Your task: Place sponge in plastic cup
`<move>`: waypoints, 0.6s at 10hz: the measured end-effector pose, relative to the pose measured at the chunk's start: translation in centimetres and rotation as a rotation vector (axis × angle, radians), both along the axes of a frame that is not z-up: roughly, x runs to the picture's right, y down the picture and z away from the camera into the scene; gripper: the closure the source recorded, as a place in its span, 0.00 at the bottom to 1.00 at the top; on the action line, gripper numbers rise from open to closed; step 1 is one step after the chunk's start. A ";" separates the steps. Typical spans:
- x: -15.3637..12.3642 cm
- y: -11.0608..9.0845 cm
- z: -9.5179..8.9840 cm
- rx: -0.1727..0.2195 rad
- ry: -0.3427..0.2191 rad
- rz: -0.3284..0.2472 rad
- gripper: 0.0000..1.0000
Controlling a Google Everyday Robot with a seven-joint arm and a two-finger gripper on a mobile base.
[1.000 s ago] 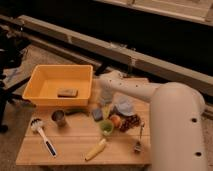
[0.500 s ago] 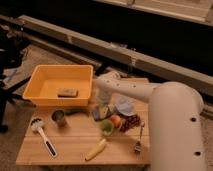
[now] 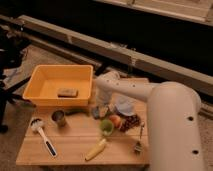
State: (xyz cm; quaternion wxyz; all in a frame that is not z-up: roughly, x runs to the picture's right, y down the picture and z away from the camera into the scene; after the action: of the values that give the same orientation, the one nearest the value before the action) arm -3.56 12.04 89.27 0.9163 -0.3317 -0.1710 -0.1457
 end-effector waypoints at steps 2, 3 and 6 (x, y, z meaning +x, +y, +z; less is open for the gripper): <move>1.1 -1.7 -1.9 0.024 -0.005 -0.006 1.00; 1.4 -2.3 -2.7 0.032 -0.008 -0.013 1.00; 2.0 -3.6 -6.2 0.058 -0.022 -0.043 1.00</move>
State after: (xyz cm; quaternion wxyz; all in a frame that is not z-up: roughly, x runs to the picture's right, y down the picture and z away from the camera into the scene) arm -1.59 8.44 83.11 0.9202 -0.3070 -0.1698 -0.1738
